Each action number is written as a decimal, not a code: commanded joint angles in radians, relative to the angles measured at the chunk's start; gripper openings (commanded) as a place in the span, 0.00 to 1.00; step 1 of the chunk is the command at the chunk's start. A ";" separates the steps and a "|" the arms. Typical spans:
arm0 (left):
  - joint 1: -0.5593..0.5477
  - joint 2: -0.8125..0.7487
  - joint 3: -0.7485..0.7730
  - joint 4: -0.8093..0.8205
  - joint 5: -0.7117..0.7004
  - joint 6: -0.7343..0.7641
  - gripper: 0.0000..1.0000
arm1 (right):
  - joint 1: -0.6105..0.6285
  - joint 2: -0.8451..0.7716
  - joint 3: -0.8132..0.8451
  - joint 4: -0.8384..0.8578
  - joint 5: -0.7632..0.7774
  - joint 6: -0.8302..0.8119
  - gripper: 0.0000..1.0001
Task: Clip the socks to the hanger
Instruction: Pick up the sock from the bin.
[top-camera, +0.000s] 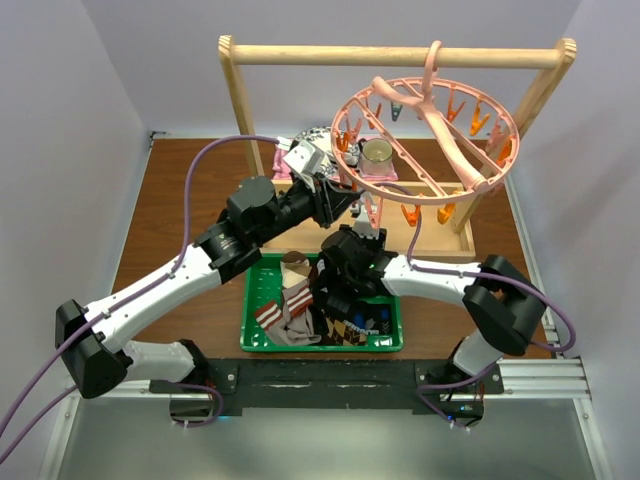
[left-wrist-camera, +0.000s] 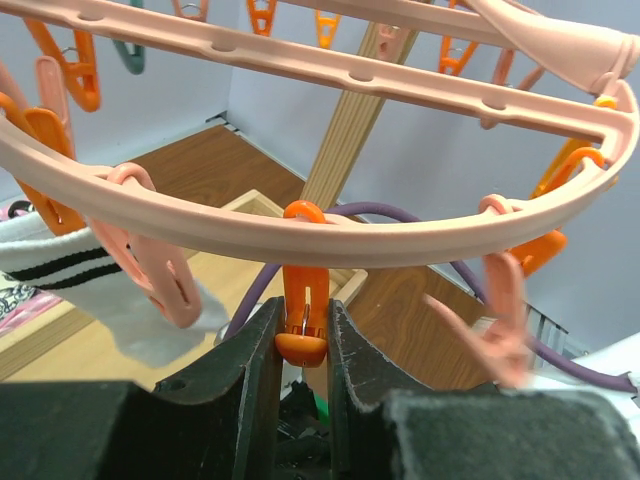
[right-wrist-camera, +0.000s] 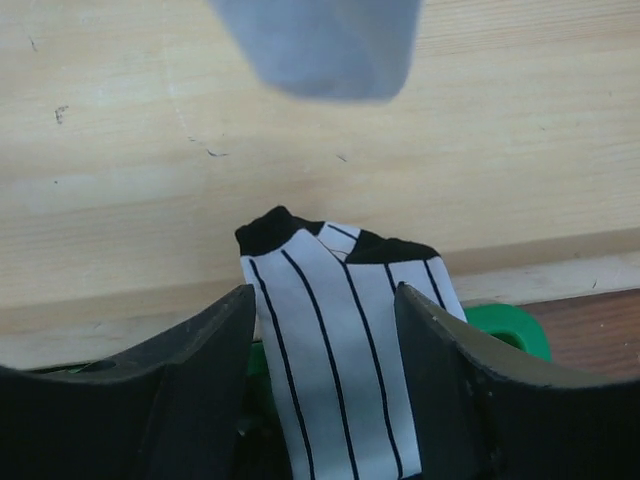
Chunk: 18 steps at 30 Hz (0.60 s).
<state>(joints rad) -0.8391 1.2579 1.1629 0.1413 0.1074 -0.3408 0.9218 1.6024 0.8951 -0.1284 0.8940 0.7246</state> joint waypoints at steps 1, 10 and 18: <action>0.003 -0.028 -0.011 0.053 0.003 -0.009 0.00 | 0.002 -0.076 -0.031 0.001 -0.021 0.012 0.64; 0.003 -0.029 -0.011 0.060 0.003 -0.013 0.00 | 0.000 -0.062 -0.058 -0.005 -0.069 0.004 0.49; 0.003 -0.026 -0.009 0.069 0.008 -0.017 0.00 | 0.000 -0.070 -0.088 -0.028 -0.099 0.035 0.36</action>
<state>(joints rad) -0.8391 1.2560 1.1625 0.1425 0.1104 -0.3416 0.9215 1.5440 0.8413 -0.1329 0.8429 0.7208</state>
